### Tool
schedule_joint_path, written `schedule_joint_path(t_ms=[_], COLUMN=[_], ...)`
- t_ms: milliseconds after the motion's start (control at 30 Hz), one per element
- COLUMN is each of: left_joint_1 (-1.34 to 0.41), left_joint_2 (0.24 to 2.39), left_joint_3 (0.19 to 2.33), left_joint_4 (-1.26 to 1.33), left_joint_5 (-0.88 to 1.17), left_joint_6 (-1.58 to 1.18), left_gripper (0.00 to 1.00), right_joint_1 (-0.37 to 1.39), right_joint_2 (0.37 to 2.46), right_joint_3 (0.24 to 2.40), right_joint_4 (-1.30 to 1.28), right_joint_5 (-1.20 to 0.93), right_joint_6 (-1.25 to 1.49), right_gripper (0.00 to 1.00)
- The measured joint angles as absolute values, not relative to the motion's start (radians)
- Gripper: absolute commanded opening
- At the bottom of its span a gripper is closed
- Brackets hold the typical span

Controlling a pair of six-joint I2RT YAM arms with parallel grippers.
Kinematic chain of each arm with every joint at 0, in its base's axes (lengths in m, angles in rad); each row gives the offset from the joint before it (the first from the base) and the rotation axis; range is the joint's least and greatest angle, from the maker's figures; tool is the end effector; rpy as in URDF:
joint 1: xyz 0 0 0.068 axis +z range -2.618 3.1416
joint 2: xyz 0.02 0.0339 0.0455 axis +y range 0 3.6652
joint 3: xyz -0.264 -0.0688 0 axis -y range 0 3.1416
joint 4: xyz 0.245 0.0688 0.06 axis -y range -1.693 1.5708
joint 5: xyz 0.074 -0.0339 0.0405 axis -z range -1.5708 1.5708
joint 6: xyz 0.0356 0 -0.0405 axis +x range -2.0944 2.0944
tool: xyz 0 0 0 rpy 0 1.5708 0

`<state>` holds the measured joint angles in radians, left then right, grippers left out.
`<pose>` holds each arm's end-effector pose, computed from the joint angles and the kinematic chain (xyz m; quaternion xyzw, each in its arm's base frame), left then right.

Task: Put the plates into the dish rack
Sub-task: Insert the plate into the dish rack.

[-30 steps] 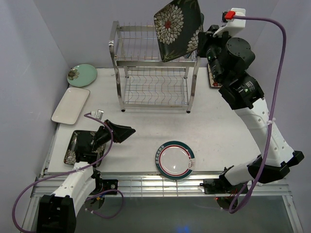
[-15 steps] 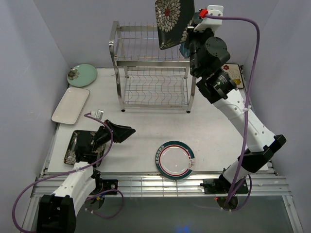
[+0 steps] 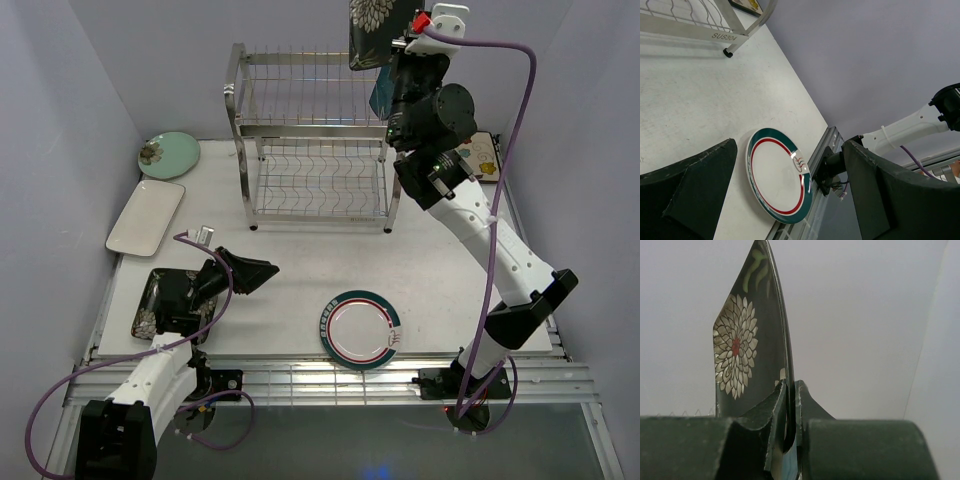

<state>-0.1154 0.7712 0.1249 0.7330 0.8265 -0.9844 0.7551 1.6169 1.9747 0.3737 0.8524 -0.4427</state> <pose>0.1561 -0.0445 0.2064 0.0080 0.6860 -0.5842 0.4337 0.2464 0.1951 0.5843 0.1027 0.5193 -0.0370 0.8476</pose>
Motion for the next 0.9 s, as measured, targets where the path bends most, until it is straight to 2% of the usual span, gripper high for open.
schedule_joint_path(t_ms=[333,900], left_joint_1=[-0.115,-0.115], left_joint_2=[0.778,0.777], left_joint_3=[0.125,0.125], left_joint_4=[0.733,0.733], left_joint_5=[0.826,0.826], left_joint_6=[-0.984,-0.984], left_gripper=[0.98,0.98], right_joint_1=[0.755,0.77], right_joint_2=[1.678,1.787], right_joint_3=[1.967,1.913], right_joint_4=[0.617,0.839], right_joint_5=[0.894,0.91], right_joint_6=[-0.638,-0.892], right_gripper=[0.08,0.08])
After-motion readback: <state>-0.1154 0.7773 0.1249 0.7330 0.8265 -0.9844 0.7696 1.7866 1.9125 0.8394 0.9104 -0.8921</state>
